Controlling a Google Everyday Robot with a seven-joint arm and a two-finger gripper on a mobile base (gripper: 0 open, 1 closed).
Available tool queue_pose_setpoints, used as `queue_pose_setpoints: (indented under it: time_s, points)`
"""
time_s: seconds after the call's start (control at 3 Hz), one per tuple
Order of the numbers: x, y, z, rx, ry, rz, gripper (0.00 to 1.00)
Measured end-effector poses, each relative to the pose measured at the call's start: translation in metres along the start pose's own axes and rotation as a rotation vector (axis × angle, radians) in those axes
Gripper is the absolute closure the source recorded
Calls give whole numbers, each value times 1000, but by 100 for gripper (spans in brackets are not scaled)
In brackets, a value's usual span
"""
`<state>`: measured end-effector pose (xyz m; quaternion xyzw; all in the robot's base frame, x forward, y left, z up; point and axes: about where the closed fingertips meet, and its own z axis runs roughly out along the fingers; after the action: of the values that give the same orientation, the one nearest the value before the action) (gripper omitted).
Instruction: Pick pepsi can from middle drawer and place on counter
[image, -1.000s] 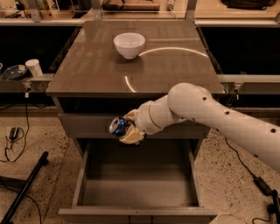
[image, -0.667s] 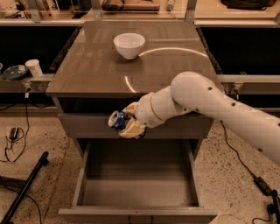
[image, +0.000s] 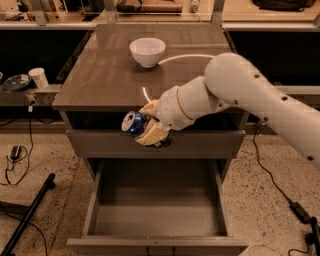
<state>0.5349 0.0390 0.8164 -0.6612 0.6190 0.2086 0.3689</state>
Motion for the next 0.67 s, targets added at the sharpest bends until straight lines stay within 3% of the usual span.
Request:
queue_pose_setpoints:
  time_s: [0.67]
  points:
    - [-32, -12, -29, -43, -5, -19, 100]
